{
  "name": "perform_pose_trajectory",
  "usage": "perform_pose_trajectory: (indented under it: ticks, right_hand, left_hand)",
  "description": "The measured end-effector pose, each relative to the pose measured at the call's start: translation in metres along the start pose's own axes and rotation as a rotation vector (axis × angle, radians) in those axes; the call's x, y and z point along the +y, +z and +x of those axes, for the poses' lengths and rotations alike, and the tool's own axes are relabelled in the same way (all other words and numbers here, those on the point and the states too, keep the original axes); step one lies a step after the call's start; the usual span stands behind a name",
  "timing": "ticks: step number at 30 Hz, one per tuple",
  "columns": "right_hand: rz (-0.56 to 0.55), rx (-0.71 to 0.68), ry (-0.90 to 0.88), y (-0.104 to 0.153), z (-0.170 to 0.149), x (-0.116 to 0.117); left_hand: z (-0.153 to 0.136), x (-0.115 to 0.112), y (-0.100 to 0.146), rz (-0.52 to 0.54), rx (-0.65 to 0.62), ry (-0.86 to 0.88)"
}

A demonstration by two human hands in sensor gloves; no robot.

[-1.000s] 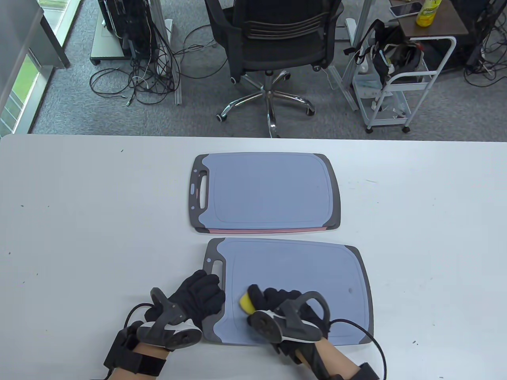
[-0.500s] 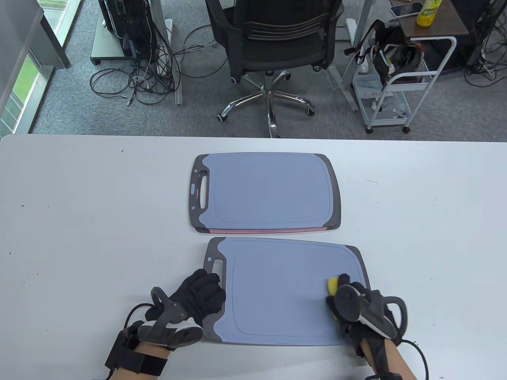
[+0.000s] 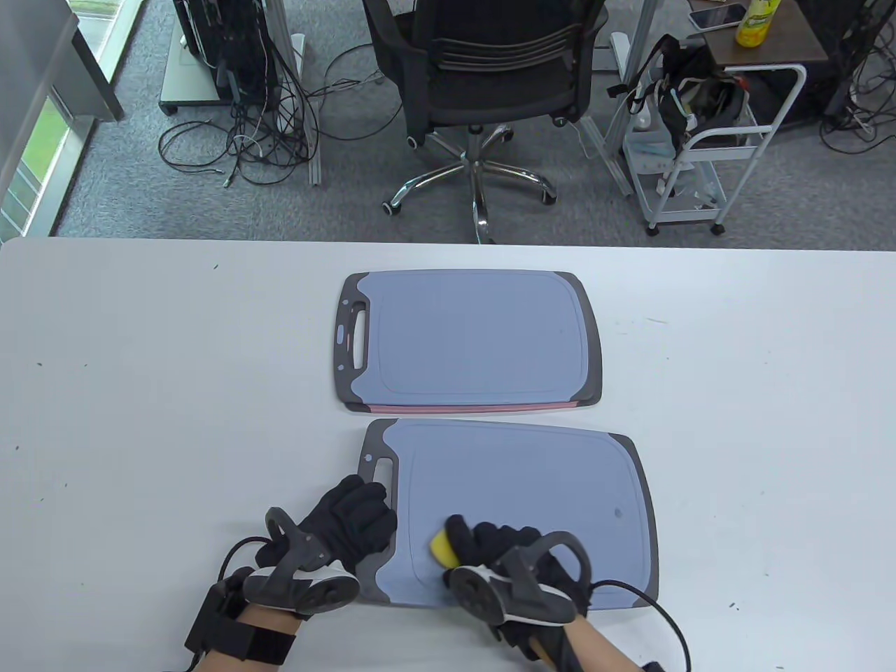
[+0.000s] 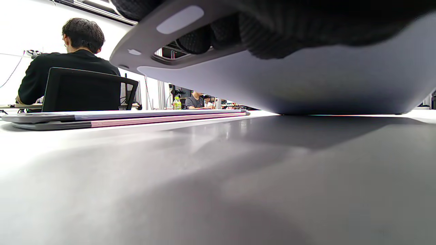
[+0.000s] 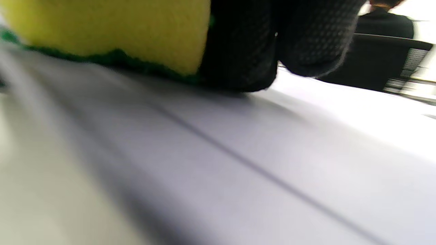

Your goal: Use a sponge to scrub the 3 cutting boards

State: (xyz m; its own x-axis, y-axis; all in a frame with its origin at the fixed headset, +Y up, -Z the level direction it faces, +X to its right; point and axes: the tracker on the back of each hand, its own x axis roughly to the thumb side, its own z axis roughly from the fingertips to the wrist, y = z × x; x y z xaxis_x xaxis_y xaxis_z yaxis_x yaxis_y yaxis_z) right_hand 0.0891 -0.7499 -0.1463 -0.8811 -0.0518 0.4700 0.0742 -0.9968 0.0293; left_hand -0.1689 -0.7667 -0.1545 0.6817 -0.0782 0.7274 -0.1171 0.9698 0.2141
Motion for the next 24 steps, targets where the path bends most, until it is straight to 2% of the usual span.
perform_pose_trajectory:
  ticks: [2,4,7,9,11,14,17,20,22,24]
  right_hand:
    - [0.024,0.153,-0.025,0.016,-0.048,0.012]
    - [0.048,0.395,-0.081,0.045,-0.113,0.029]
    - [0.107,0.561,-0.073,0.068,-0.155,0.039]
    - [0.097,0.554,-0.121,0.068,-0.155,0.039]
    - [0.074,0.503,-0.045,0.056,-0.136,0.035]
    - [0.025,0.262,-0.071,0.025,-0.077,0.020]
    - [-0.004,-0.024,-0.075,-0.007,0.017,-0.002]
    - [-0.066,-0.198,0.010,-0.016,0.080,-0.015]
    - [-0.091,-0.234,0.026,-0.019,0.099,-0.020]
    - [-0.062,-0.214,0.011,-0.020,0.086,-0.019]
  left_hand:
    - [0.001,0.000,0.000,0.000,0.002,-0.011]
    - [0.001,0.000,0.000,-0.003,0.002,-0.014]
    - [0.001,0.000,-0.001,-0.011,0.006,-0.006]
    - [0.002,-0.001,-0.002,-0.017,0.005,-0.015]
    - [0.002,-0.001,-0.003,-0.029,0.013,-0.022]
    - [0.004,-0.001,-0.004,-0.035,0.014,-0.043]
    - [0.006,-0.001,-0.004,-0.040,0.008,-0.062]
    - [0.006,0.000,-0.004,-0.044,0.010,-0.075]
    - [0.005,0.001,-0.001,-0.028,0.017,-0.082]
    - [0.004,0.001,0.001,-0.016,0.031,-0.075]
